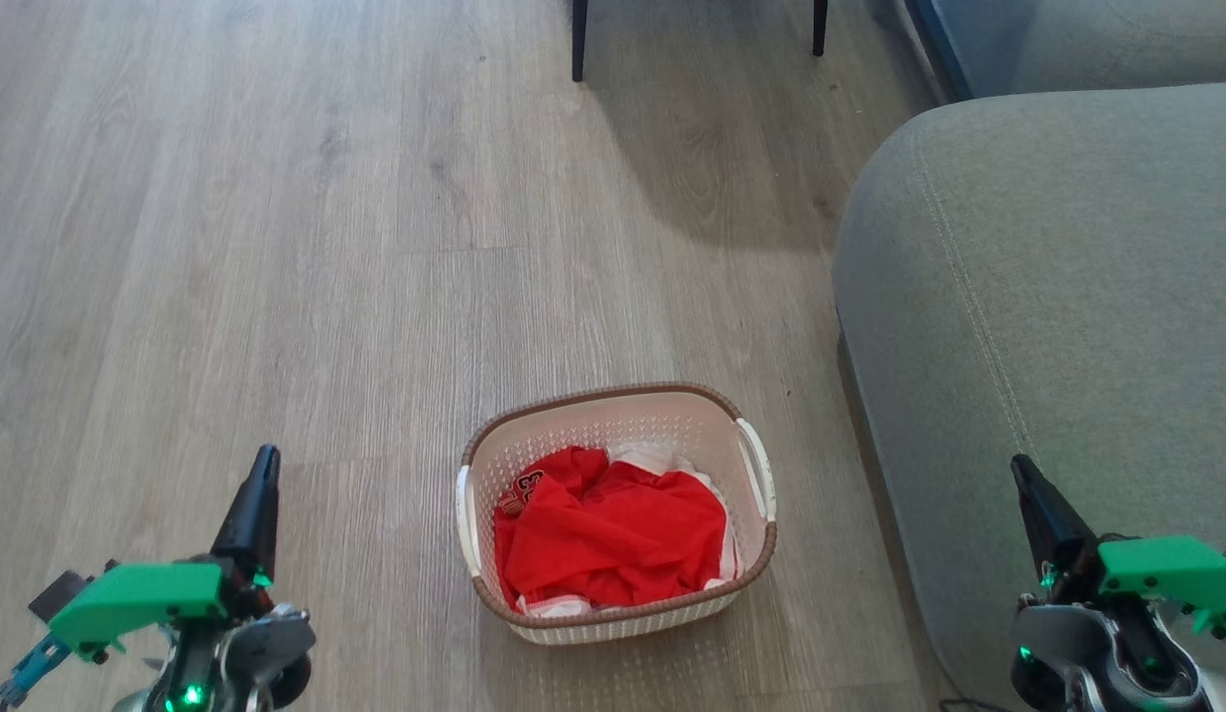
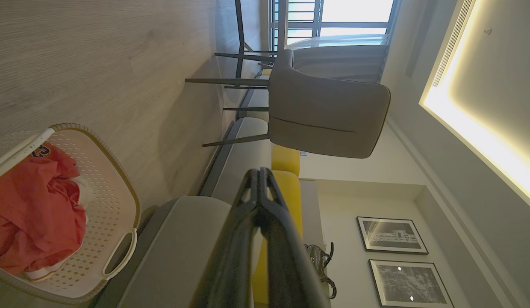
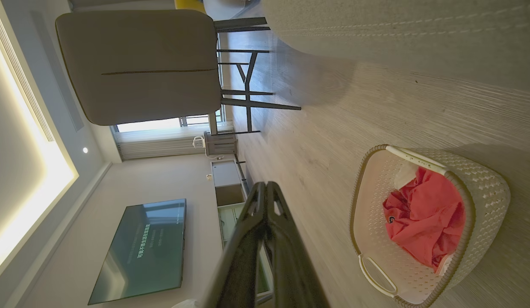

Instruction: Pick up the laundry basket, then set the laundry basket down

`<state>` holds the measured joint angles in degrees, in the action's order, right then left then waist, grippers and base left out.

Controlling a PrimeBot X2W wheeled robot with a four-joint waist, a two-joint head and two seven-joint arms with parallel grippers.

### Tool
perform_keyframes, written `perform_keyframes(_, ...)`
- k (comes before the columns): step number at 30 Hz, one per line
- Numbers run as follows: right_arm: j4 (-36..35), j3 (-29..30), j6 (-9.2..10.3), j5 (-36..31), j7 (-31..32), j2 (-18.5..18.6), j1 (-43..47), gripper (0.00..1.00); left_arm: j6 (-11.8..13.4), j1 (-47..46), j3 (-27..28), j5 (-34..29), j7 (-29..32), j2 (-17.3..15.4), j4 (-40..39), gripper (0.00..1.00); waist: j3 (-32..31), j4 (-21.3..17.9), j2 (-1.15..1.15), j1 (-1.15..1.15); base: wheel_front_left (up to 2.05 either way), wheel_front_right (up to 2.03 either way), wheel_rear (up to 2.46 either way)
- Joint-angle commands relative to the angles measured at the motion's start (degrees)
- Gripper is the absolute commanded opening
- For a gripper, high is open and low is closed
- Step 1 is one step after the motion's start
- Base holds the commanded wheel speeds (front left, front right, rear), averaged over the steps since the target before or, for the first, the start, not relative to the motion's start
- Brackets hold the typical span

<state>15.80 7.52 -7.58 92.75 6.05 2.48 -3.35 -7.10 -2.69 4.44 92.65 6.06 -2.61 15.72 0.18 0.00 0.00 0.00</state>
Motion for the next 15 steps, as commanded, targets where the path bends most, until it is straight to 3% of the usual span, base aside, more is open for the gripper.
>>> perform_keyframes(1,-1.8,-0.9,0.09,-0.6,0.5,0.4,-2.8,0.00,-0.4,-3.5,2.1,-0.5,0.5,-0.3,-1.7,0.00,0.0,0.0,0.00,0.00,0.00,0.00,0.00)
perform_keyframes(7,-1.8,-0.9,0.09,-0.6,0.5,0.4,-2.8,0.00,-0.4,-3.5,2.1,-0.5,0.5,-0.3,-1.7,0.00,0.0,0.0,0.00,0.00,0.00,0.00,0.00)
perform_keyframes(8,0.0,0.0,0.00,0.0,0.0,0.0,0.0,0.00,0.0,0.0,0.0,0.0,0.0,0.0,0.0,0.00,0.0,0.0,0.00,0.00,0.00,0.00,0.00)
perform_keyframes(9,0.4,-0.1,0.00,0.0,-0.1,0.0,0.1,1.00,0.0,0.1,-0.1,0.0,0.0,0.0,0.4,1.00,0.0,0.0,0.00,0.00,0.00,0.00,0.00)
perform_keyframes(15,3.6,-0.9,0.00,-0.1,-0.5,-0.6,1.9,1.00,0.1,2.4,-0.6,-0.2,-0.5,0.2,3.4,1.00,-0.1,0.0,0.00,0.00,0.00,0.00,0.00)
